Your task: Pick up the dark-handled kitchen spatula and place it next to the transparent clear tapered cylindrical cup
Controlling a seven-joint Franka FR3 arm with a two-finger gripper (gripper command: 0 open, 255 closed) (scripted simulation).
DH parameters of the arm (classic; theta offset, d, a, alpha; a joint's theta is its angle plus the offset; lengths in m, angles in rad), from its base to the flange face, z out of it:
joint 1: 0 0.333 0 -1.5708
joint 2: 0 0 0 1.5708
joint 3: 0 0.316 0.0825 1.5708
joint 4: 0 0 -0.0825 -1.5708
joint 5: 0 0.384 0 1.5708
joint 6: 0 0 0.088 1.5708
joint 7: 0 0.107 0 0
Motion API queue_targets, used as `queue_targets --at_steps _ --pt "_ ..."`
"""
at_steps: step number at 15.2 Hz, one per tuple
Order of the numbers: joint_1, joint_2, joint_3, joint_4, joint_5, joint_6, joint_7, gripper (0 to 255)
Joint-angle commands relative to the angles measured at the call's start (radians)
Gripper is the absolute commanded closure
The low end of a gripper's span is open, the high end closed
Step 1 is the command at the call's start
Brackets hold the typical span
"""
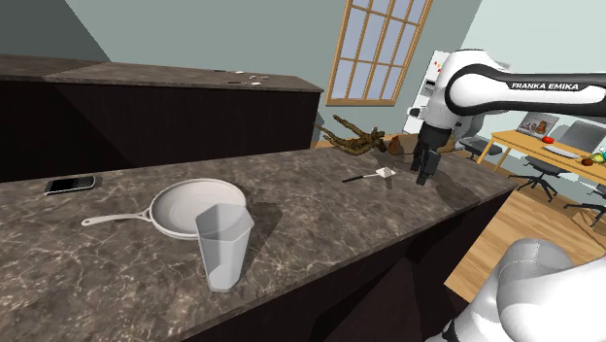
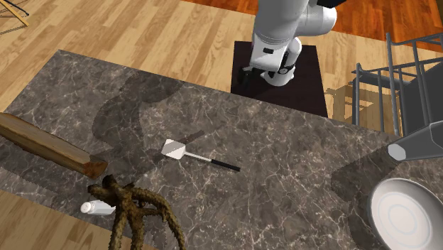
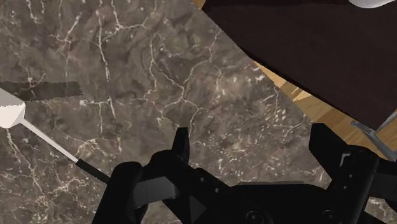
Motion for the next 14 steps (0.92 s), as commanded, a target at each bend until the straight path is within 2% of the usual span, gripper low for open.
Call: queue_targets --at_steps 1,5,8,11,14 --pt "0.018 0.056 -0.067 0.023 -0.020 0.051 -0.106 0" --pt "0.078 0.191 -0.194 0.090 -0.014 0.149 -0.304 0" --pt "0.136 0.312 -0.293 0.155 0.030 0.217 -0.467 0" --pt "0.201 0.457 -0.394 0.233 0.122 0.276 -0.652 0" --pt "0.247 0.638 -0.478 0.326 0.279 0.314 -0.871 0"
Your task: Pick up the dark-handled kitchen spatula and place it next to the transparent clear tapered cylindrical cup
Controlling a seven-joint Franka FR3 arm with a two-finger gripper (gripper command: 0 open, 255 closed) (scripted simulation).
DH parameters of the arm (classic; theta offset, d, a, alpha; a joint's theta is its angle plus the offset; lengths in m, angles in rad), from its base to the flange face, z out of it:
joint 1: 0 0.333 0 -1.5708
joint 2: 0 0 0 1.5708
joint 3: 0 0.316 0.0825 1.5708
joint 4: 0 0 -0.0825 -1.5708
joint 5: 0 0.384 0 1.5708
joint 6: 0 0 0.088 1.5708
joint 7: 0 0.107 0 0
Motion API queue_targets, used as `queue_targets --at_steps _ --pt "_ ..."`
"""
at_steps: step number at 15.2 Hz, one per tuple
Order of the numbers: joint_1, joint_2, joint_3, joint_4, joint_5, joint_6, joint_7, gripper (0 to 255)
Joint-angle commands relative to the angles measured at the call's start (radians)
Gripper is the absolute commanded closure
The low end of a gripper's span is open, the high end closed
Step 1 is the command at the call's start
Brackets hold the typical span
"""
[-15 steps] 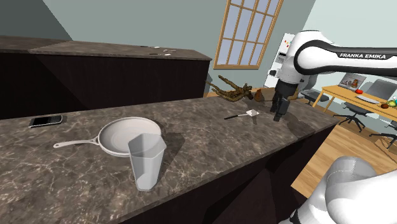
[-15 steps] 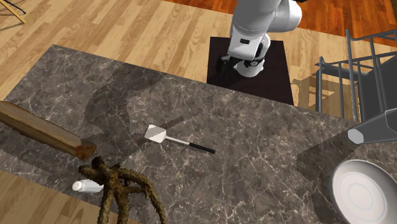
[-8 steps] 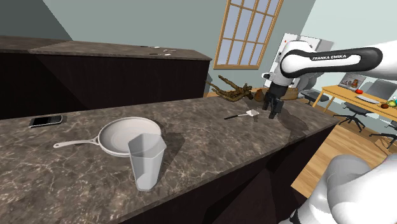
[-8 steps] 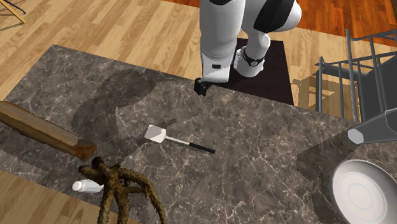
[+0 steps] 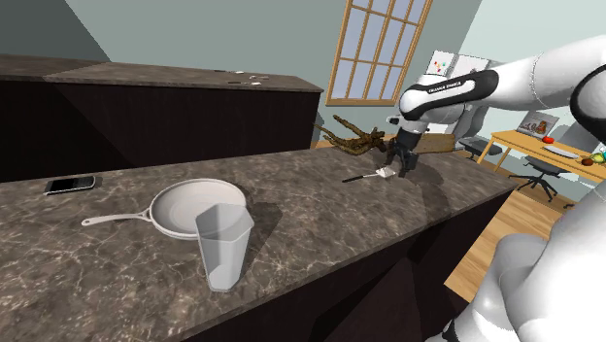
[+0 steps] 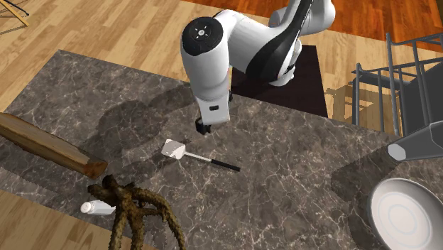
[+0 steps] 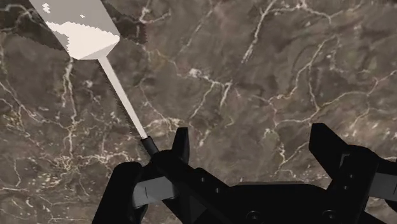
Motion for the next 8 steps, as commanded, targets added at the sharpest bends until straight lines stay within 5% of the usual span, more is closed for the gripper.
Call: queue_targets --at_steps 1,4,8 --pt "0.016 0.131 -0.041 0.067 0.125 0.018 -0.162 0" --pt "-0.043 0.321 -0.021 0.183 0.306 0.005 -0.374 0" --pt "-0.176 0.513 0.078 0.358 0.455 -0.035 -0.568 0"
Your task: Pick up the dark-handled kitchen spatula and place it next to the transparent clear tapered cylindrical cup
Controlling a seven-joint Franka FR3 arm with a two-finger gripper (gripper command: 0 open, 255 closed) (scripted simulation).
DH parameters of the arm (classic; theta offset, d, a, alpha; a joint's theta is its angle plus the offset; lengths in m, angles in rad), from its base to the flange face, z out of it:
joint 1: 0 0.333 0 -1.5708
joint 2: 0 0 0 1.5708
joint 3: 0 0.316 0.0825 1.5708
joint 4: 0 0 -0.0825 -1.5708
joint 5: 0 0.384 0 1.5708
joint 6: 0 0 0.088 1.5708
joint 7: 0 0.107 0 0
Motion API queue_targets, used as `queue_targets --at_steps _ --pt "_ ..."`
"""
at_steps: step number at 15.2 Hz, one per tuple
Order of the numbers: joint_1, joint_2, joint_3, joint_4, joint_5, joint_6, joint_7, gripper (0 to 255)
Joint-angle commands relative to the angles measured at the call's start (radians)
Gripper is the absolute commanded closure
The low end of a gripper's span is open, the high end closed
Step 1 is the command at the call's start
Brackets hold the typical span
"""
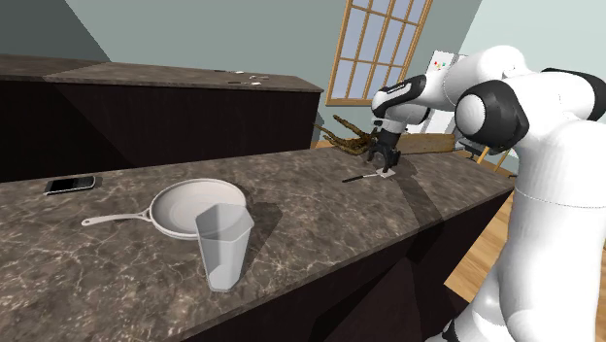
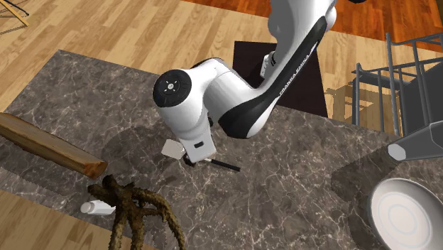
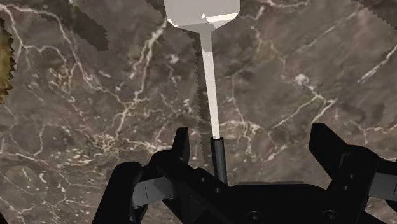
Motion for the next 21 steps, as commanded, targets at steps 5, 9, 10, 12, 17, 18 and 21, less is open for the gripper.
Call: queue_targets --at_steps 5,9,10,12,17,18,21 --pt "-0.071 0.111 0.061 0.067 0.085 0.017 -0.095 0" --pt "-0.077 0.134 0.075 0.048 0.106 0.053 -0.108 0" --pt "-0.077 0.134 0.075 0.048 0.106 0.053 -0.108 0" --pt "-0.077 0.134 0.075 0.048 0.106 0.053 -0.108 0" --pt "-0.077 0.134 0.075 0.048 0.106 0.052 -0.108 255" --pt "-0.077 0.134 0.075 0.048 0.106 0.052 -0.108 255" --pt "-0.077 0.134 0.075 0.048 0.106 0.052 -0.108 255"
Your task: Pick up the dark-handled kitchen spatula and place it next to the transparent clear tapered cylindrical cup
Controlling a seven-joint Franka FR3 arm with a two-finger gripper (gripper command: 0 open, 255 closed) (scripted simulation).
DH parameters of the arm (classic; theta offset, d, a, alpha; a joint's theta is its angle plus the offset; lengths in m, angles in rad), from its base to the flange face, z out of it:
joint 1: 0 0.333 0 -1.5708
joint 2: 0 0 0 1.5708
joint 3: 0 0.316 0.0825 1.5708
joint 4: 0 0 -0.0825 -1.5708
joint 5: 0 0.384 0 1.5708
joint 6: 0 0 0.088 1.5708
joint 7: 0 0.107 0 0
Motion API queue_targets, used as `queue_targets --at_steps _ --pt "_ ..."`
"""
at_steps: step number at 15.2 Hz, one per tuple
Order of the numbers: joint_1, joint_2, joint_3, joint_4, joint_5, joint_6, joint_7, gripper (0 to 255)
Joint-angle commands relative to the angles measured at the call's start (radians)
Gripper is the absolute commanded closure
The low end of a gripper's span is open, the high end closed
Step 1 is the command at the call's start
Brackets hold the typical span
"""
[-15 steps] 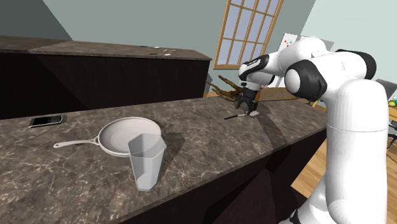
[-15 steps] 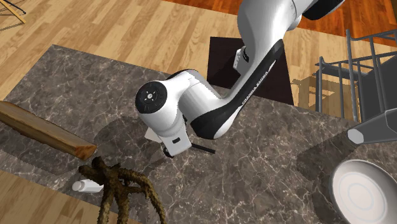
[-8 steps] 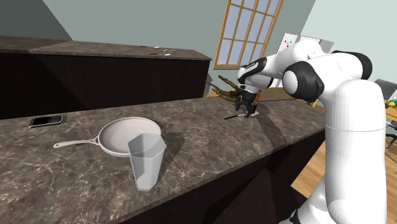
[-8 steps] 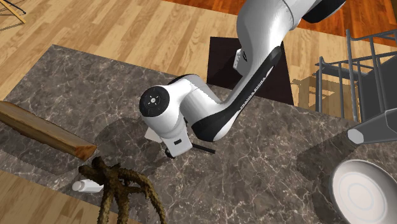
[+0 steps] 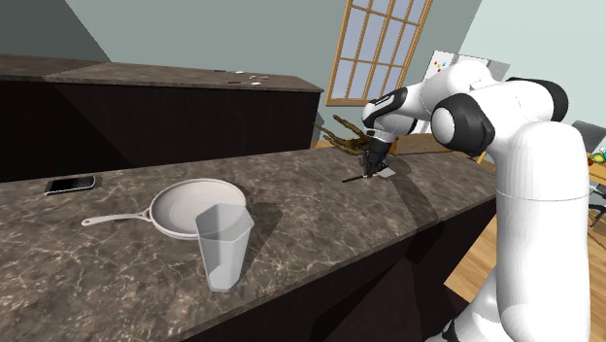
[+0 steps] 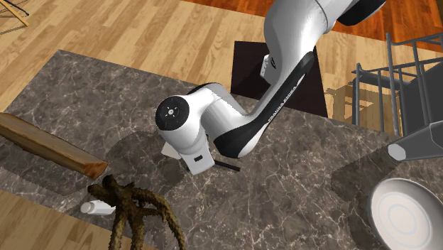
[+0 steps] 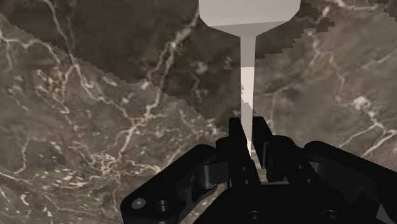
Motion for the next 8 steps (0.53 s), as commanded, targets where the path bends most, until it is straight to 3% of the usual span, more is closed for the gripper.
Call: queue_targets --at_steps 1,8 --pt "0.000 0.000 0.000 0.000 0.000 0.000 0.000 255" --pt "0.008 -0.020 -0.012 0.014 -0.019 -0.029 0.013 255"
